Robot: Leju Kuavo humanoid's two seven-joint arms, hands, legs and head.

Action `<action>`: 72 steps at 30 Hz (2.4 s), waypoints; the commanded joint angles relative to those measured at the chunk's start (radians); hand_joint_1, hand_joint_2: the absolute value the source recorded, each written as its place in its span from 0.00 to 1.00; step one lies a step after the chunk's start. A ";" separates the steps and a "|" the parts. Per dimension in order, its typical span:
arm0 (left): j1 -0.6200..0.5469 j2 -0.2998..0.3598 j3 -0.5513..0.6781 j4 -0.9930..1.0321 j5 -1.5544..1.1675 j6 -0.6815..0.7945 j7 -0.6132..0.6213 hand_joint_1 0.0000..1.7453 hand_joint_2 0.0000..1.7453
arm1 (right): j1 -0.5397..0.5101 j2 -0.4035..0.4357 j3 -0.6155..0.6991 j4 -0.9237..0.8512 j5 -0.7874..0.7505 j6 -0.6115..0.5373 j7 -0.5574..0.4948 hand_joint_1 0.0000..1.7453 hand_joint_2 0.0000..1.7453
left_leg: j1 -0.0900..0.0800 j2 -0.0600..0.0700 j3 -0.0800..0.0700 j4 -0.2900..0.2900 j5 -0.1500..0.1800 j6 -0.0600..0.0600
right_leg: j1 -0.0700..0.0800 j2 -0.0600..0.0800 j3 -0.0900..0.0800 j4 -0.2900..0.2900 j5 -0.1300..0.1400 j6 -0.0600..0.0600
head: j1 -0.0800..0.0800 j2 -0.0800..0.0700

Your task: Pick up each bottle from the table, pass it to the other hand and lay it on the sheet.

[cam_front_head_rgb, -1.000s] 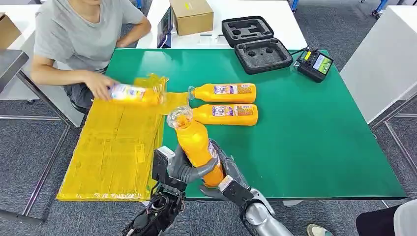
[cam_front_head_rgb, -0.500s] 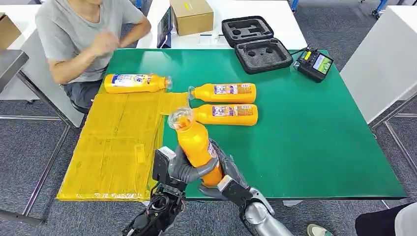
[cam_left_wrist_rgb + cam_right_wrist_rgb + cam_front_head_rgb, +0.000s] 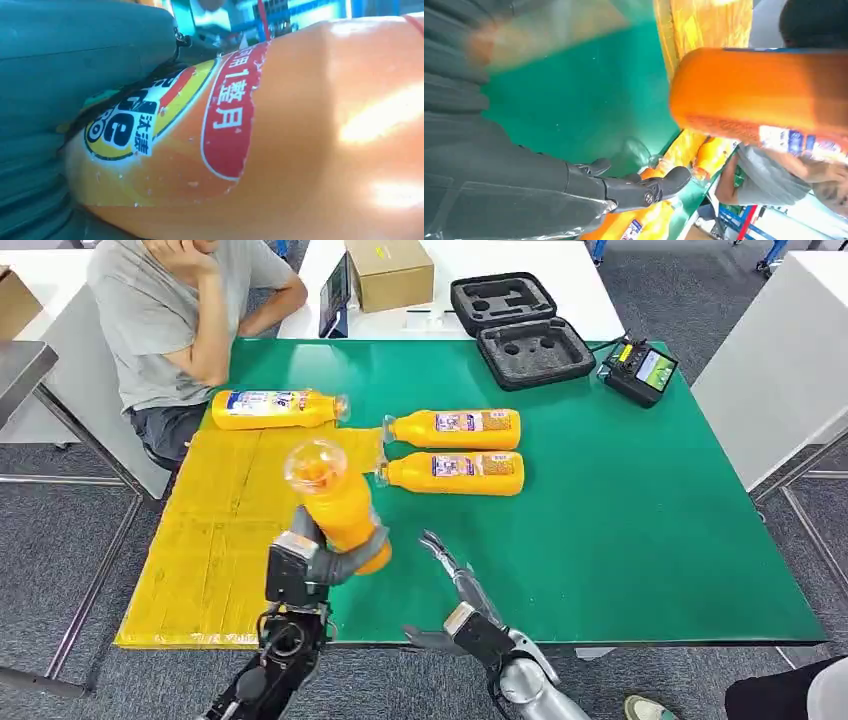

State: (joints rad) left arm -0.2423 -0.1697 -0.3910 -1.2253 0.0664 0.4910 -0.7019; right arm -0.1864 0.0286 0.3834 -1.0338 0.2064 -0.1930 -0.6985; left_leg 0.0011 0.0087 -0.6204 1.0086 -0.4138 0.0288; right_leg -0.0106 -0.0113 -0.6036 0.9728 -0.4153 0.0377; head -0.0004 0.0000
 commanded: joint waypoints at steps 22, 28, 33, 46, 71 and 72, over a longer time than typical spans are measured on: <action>-0.085 0.130 0.187 0.193 -0.744 0.207 0.038 1.00 1.00 | 0.002 0.012 -0.040 -0.012 -0.035 0.040 0.000 0.00 1.00 | 0.000 0.002 0.006 -0.001 -0.001 -0.002 | 0.000 0.003 0.004 -0.001 -0.001 -0.002 | 0.000 0.000; -0.094 0.109 0.307 0.234 -0.971 0.207 0.039 1.00 1.00 | -0.032 0.026 -0.025 0.035 -0.048 0.052 0.000 0.00 1.00 | 0.000 0.002 0.003 -0.001 -0.001 -0.001 | 0.000 0.003 0.002 0.000 0.000 -0.001 | 0.000 0.000; -0.099 0.078 0.498 0.196 -1.279 0.207 0.032 1.00 1.00 | -0.046 0.028 -0.003 0.046 -0.062 0.058 0.000 0.00 1.00 | 0.001 0.002 0.003 0.000 -0.001 -0.002 | 0.001 0.003 0.002 0.000 0.000 -0.001 | 0.000 0.000; -0.128 0.130 0.515 0.209 -1.526 0.207 0.217 1.00 1.00 | -0.058 0.032 0.005 0.060 -0.077 0.076 0.000 0.00 1.00 | 0.001 0.000 0.004 0.001 -0.001 -0.002 | 0.001 0.001 0.003 0.000 -0.001 -0.001 | 0.000 0.000; -0.347 0.218 0.374 0.822 -1.375 0.046 0.342 1.00 1.00 | -0.071 0.022 0.013 0.076 -0.095 0.092 0.000 0.00 1.00 | 0.000 0.000 0.004 -0.001 0.000 -0.002 | 0.000 0.002 0.003 0.000 -0.001 -0.001 | 0.000 0.000; -0.351 0.218 0.372 0.830 -1.372 0.033 0.345 1.00 1.00 | -0.071 0.022 0.014 0.077 -0.096 0.092 0.000 0.00 1.00 | 0.001 0.001 0.005 -0.001 -0.001 -0.002 | 0.000 0.002 0.004 0.000 -0.001 -0.002 | 0.000 0.000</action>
State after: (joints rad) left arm -0.5025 0.0088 0.0244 -0.6149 -1.3199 0.5897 -0.3658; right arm -0.2160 0.0526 0.3788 -1.0235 0.1205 -0.1083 -0.6989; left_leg 0.0011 0.0087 -0.6204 1.0086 -0.4129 0.0285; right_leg -0.0107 -0.0112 -0.6038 0.9733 -0.4152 0.0375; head 0.0000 0.0000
